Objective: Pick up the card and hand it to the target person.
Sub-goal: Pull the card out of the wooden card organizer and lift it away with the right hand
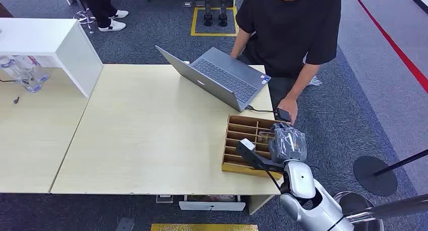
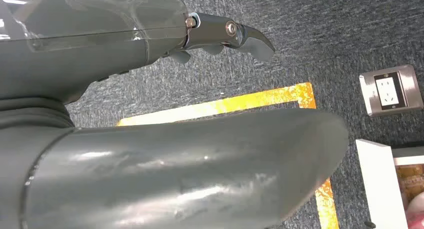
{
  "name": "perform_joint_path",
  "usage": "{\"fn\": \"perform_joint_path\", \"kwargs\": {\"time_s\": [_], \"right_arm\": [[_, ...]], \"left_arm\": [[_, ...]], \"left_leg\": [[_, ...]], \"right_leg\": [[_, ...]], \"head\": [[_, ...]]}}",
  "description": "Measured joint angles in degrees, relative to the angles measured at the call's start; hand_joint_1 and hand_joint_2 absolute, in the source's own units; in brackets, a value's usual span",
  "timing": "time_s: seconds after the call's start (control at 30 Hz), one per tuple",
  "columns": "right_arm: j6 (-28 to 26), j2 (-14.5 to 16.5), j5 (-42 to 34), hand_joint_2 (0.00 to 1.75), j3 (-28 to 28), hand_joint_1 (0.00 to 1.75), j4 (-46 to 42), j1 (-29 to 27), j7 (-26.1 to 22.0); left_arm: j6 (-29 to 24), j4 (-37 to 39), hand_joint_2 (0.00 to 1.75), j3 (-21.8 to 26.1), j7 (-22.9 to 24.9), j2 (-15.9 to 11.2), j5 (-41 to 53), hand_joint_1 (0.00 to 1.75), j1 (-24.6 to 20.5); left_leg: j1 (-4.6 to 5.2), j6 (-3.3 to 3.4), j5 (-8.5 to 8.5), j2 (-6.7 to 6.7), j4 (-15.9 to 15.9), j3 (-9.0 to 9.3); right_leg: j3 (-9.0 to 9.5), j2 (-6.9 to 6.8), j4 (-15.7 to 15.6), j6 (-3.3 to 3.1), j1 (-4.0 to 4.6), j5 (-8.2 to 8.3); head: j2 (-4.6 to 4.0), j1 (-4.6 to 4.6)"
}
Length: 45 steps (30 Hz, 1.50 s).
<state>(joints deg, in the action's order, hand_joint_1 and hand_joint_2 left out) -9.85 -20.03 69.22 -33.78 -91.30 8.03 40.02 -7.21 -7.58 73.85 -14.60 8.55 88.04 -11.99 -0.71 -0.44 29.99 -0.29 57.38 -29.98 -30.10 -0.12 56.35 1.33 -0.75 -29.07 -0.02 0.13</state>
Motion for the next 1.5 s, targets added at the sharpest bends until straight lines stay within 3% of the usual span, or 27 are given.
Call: {"fn": "perform_joint_path", "kwargs": {"time_s": [1.17,1.5], "right_arm": [[0.17,0.91,1.47,1.75,-1.16,0.87,0.17,0.02,0.00],[0.62,0.93,1.92,1.75,-1.37,1.15,0.25,0.01,0.00]], "left_arm": [[-0.10,0.00,0.00,0.00,0.14,0.02,-0.01,0.00,0.01],[-0.59,0.00,0.00,-0.01,0.77,0.02,-0.01,0.00,0.01]], "left_leg": [[0.00,0.00,0.00,0.00,0.00,0.00],[0.00,0.00,0.00,0.00,0.00,0.00]], "right_leg": [[0.00,0.00,0.00,0.00,0.00,0.00],[0.00,0.00,0.00,0.00,0.00,0.00]], "head": [[0.00,0.00],[0.00,0.00]]}}
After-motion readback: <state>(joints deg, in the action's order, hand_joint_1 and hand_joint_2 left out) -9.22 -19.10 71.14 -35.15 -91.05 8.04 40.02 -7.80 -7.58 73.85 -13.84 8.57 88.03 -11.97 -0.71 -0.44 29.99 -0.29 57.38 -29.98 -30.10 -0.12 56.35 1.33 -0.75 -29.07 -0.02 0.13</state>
